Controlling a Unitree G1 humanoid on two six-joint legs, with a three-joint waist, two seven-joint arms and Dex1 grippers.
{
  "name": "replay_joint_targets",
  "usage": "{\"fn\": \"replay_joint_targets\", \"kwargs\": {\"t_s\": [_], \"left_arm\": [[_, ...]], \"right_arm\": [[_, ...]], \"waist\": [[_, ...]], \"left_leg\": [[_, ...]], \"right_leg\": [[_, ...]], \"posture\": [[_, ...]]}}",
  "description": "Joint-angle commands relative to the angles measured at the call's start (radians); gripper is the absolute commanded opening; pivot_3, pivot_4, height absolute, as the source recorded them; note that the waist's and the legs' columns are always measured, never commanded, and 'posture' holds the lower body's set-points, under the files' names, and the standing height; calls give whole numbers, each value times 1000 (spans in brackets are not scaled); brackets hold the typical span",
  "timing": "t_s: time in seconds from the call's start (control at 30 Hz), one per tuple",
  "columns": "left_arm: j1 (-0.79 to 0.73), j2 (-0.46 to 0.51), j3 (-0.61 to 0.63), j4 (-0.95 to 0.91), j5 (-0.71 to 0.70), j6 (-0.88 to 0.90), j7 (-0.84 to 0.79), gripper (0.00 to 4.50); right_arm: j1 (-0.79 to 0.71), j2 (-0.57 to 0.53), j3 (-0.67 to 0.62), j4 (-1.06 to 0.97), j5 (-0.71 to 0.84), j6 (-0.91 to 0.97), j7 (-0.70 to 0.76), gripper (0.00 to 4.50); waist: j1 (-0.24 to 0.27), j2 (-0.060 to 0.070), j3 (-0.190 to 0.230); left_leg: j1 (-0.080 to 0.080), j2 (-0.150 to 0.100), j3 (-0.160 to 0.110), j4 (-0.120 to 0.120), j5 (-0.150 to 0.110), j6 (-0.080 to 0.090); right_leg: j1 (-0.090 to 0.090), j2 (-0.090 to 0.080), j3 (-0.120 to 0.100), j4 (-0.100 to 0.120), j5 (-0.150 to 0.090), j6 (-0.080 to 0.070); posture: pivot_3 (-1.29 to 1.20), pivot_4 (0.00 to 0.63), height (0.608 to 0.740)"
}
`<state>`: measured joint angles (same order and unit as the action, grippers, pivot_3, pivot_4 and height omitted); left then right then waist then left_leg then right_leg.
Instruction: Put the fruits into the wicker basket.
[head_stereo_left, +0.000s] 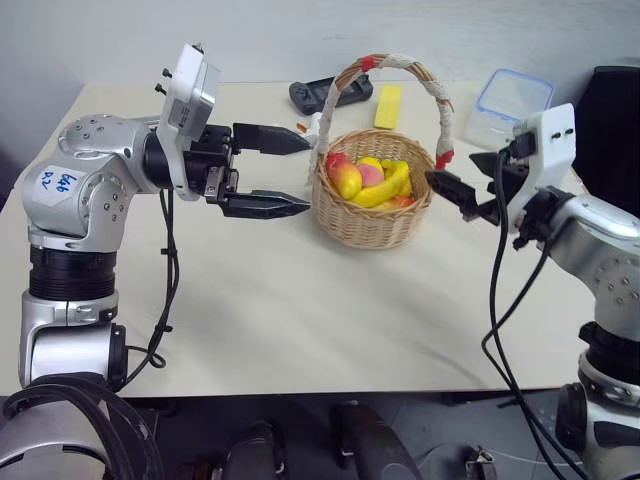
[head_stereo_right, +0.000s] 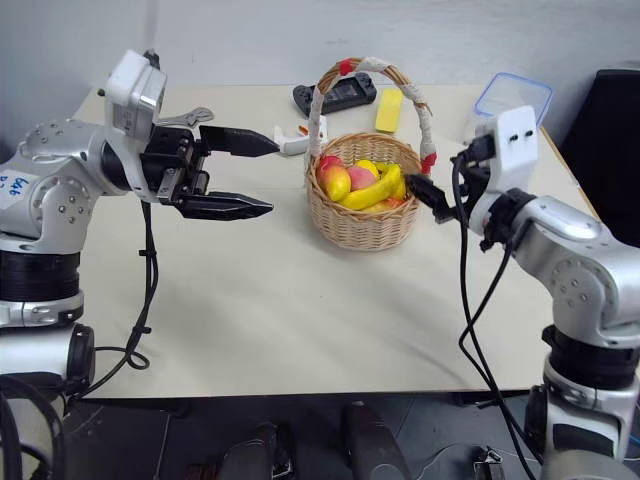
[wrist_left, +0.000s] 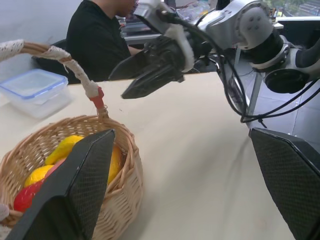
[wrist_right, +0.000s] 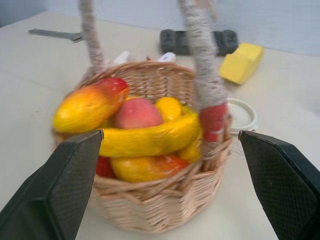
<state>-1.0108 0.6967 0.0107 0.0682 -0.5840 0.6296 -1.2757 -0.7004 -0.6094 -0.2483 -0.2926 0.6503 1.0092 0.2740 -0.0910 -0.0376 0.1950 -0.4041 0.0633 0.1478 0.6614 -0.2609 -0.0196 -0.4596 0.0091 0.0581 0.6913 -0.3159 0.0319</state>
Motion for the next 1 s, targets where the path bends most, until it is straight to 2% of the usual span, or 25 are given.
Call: {"fn": "replay_joint_targets", "kwargs": {"t_s": [0.03, 0.1, 0.2, 0.4, 0.53, 0.57, 0.67, 0.83, 1.0], "left_arm": [[-27, -9, 8, 1, 7, -20, 13, 4500], [-26, -12, 10, -4, 4, -20, 15, 4500], [-21, -14, 14, -13, 1, -18, 22, 4500], [-3, -7, 23, -30, -4, -16, 33, 4500], [4, -8, 26, -36, -7, -15, 41, 4500], [5, -10, 26, -37, -7, -16, 43, 4500], [7, -13, 27, -32, -7, -21, 45, 4500], [-1, -25, 24, -6, 1, -37, 41, 4500], [-6, -40, 15, 17, 2, -46, 32, 4500]], "right_arm": [[-55, 36, 70, 124, -98, -140, 21, 4464], [-86, 63, 106, 229, -161, -227, 31, 4464], [-134, 99, 131, 384, -230, -346, 44, 3859], [-161, 117, 150, 514, -340, -543, 60, 1768], [-128, 117, 120, 473, -332, -600, 96, 369], [-110, 111, 102, 436, -317, -600, 108, 206], [-55, 83, 49, 321, -272, -572, 134, 212], [107, -48, -138, 94, -161, -457, 175, 212], [332, -148, -397, -15, -88, -356, 186, 212]], "waist": [[-2, 0, 0], [-4, 0, 0], [-5, 0, 0], [-4, 0, 0], [-5, 0, 0], [-4, 0, 0], [0, 0, 0], [11, 0, 0], [28, 0, 0]], "left_leg": [[0, 0, 0, 0, 0, 0], [0, 0, 0, 0, 0, 0], [0, 0, 0, -1, 0, 0], [0, -1, 0, -6, 0, -1], [0, 0, 0, -8, 0, -2], [0, 0, 0, -9, 0, -2], [0, 0, 0, -9, 0, -2], [0, -1, 0, -8, 0, -2], [1, -1, -1, -7, 0, -2]], "right_leg": [[0, 0, 0, 0, 0, 0], [0, 0, 0, 0, 0, 0], [-1, 0, 0, 1, 1, 0], [-2, 0, 1, -2, 1, 0], [-3, 0, 0, -2, 1, 0], [-3, 0, 0, -2, 0, 0], [-3, 0, 0, -2, 0, 0], [-2, 0, 0, -2, 0, 0], [0, 0, 0, -3, 0, 0]], "posture": [[0, 150, 740], [0, 150, 740], [0, 150, 740], [0, 150, 740], [0, 150, 740], [0, 150, 740], [0, 150, 740], [0, 150, 740], [0, 150, 740]]}}
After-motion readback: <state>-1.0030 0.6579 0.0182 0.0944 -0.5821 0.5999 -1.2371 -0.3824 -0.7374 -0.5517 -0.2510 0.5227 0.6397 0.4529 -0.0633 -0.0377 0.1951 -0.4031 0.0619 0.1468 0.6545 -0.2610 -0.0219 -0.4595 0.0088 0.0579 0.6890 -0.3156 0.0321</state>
